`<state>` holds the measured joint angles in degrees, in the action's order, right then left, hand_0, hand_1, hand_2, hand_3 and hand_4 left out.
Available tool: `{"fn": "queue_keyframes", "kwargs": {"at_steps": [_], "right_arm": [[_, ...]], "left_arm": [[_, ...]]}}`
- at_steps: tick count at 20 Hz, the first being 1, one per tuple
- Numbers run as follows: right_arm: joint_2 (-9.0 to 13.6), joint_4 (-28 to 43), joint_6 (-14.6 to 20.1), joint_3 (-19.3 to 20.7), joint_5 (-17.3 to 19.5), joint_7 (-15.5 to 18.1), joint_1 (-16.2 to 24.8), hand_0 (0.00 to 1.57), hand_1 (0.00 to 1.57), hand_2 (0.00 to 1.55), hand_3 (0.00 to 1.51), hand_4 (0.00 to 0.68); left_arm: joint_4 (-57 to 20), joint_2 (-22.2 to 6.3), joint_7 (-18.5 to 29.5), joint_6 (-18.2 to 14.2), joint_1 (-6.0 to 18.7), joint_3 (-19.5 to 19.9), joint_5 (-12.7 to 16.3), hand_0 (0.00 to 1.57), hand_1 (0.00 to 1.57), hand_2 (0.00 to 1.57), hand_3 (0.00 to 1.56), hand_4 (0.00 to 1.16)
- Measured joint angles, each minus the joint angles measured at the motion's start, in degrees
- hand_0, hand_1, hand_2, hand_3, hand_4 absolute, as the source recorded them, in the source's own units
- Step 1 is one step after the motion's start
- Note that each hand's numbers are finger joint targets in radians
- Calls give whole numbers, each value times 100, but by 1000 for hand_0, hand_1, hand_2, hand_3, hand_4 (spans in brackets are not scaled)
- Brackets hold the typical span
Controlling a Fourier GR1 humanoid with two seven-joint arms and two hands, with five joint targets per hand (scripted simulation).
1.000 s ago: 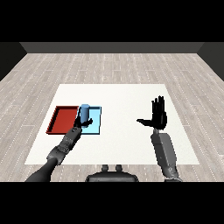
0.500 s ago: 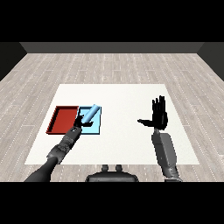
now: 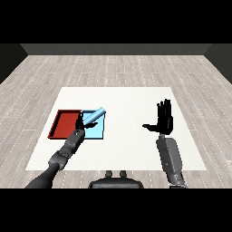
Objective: Pick the blue can and put it in the blue box
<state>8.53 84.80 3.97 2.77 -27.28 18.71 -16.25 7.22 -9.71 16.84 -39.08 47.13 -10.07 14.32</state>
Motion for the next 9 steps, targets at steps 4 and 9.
{"fn": "queue_keyframes", "kwargs": {"at_steps": [4, 9], "right_arm": [[-31, 22, -77, -96, 49, 39, 45, 0, 0, 0, 0, 0], [10, 92, -118, -188, 144, 14, 176, 0, 0, 0, 0, 0]], "left_arm": [[723, 91, 908, 282, -29, 292, 262, 0, 0, 0, 0, 0], [1800, 293, 2023, 1230, -293, 397, 491, 0, 0, 0, 0, 0]]}}
